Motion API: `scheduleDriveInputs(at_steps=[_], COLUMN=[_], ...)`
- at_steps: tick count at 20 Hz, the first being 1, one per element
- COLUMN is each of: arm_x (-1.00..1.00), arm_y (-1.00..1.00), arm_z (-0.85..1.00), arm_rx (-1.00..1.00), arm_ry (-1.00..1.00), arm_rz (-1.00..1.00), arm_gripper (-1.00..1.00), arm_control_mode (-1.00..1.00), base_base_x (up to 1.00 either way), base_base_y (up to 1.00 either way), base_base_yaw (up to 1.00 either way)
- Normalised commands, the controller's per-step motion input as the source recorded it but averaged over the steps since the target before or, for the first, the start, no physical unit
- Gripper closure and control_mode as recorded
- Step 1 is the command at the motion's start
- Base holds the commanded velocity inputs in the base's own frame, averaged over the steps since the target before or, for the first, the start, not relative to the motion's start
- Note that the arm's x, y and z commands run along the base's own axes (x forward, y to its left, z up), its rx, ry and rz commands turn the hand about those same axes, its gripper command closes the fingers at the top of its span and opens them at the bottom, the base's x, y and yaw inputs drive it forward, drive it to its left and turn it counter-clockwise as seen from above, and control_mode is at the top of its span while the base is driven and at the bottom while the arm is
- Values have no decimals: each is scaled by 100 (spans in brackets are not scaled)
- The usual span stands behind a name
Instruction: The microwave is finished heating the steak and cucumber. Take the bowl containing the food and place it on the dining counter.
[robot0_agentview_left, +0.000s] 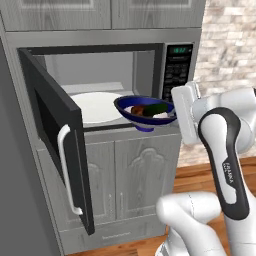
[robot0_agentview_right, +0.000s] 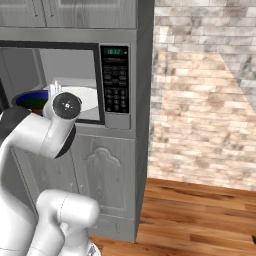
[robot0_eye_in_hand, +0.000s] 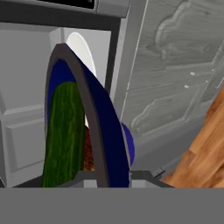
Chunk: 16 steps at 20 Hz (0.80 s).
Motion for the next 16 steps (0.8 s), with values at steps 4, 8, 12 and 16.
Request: scheduleDriveInputs(at_steps=[4,8,12,16], arm_x=[-1,-3,0,0], arm_y=[0,-5,0,0], arm_z=[0,0,0,0], arm_rx=[0,0,0,0], arm_ry=[0,0,0,0], arm_rz=[0,0,0,0], arm_gripper=[100,100,100,100], arm_control_mode=[-100,100,100,100], base_base_x=[0,-5,-26,-41], base_base_y=[0,-24,-91,-79], base_base_yaw=[0,0,11,40])
